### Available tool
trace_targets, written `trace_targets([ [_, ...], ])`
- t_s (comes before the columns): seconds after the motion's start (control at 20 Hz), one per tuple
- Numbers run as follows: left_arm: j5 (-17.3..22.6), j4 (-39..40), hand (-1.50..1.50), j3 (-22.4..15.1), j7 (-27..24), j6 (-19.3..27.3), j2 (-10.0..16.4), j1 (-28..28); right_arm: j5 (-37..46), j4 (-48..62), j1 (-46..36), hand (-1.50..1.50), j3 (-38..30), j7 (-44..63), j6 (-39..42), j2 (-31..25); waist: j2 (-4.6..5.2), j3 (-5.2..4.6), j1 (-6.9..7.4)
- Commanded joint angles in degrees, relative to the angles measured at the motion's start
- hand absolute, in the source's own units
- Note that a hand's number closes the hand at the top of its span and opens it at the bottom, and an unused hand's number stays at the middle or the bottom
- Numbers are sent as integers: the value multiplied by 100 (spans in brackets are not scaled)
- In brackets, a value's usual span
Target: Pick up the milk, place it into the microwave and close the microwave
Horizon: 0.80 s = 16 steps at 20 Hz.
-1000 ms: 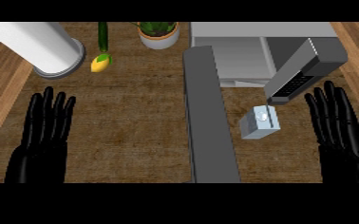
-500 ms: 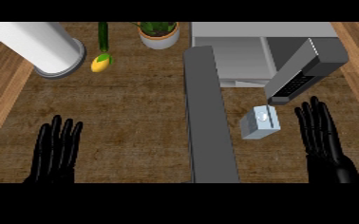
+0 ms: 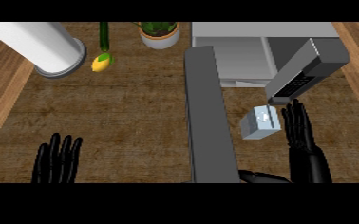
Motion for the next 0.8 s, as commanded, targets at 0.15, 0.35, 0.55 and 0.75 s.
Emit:
trace_targets([
  [0.15,91,350,-150,125,-338,-32,21,15,-283,1138,-184,-150,-513,-836,-338,7,2,0,-18],
  [0.35,-48,128,-150,-150,-341,-1,20,186,-336,2504,-672,-150,-955,-1586,-335,1,7,2,-1],
  [0.55,404,242,-150,207,-509,-344,314,360,-556,3140,-588,-150,-1208,-2307,-32,-132,5,1,-10],
  [0.75,102,88,-150,-101,-523,-121,227,516,-487,3988,-1207,-150,-1327,-2581,-24,-182,3,1,2],
])
